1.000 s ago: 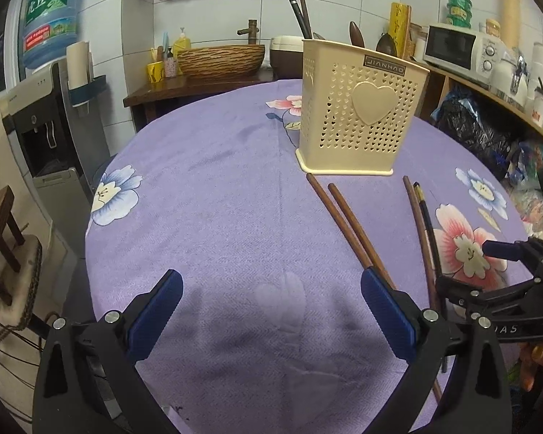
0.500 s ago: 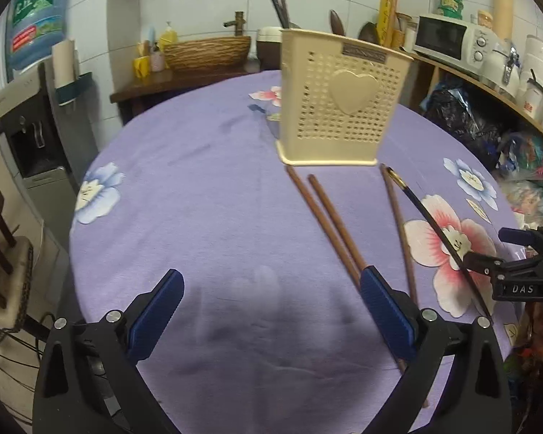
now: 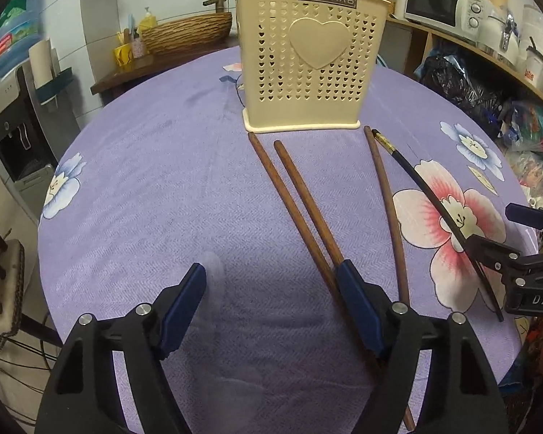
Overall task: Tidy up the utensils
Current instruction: 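Grasp the gold-tipped black chopstick with the right tool while the left tool grasps a brown chopstick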
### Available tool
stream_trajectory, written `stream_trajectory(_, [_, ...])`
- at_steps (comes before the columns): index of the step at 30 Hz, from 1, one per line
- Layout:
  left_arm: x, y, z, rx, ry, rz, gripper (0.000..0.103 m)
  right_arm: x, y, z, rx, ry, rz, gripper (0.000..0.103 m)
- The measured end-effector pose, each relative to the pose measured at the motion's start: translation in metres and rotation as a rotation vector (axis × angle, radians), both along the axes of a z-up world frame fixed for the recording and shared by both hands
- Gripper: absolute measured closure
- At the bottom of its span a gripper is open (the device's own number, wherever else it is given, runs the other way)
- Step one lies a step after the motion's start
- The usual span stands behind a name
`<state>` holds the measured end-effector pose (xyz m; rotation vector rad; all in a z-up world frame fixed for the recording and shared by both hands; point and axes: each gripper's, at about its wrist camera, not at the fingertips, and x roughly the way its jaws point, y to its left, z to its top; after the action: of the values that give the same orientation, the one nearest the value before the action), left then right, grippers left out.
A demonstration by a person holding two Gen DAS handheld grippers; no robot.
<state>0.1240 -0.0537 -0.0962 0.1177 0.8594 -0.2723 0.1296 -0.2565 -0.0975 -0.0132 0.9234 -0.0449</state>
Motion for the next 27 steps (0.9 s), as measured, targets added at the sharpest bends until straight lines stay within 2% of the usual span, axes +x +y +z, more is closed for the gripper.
stream_trajectory(5, [0.0,0.012,0.002,0.053,-0.01,0.007,0.03,-0.001,-0.006,0.0,-0.003,-0.002,-0.007,0.006])
stream_trajectory(12, [0.014,0.038,0.015,0.006,0.013,0.034,0.03,0.012,-0.013,0.009,0.145,-0.038,0.057,0.006])
stream_trajectory(14, [0.023,0.036,0.019,-0.033,0.033,0.01,0.03,0.02,-0.01,0.011,0.152,-0.044,0.082,0.006])
stream_trajectory(16, [0.031,0.033,0.02,-0.023,0.036,0.012,0.03,0.033,-0.006,0.014,0.15,-0.047,0.104,0.006])
stream_trajectory(18, [0.043,0.031,0.02,-0.008,0.044,0.03,0.031,0.047,-0.005,0.014,0.149,-0.037,0.113,0.014])
stream_trajectory(20, [0.055,0.034,0.019,-0.034,0.053,0.048,0.033,0.062,-0.003,0.013,0.159,-0.016,0.122,0.029])
stream_trajectory(21, [0.06,0.035,0.018,-0.039,0.061,0.056,0.038,0.066,-0.002,0.013,0.162,-0.011,0.126,0.033])
stream_trajectory(24, [0.071,0.037,0.014,-0.045,0.085,0.088,0.045,0.082,0.005,0.011,0.153,0.006,0.132,0.044])
stream_trajectory(27, [0.079,0.035,0.01,-0.051,0.108,0.098,0.048,0.093,0.009,0.01,0.128,0.017,0.122,0.049])
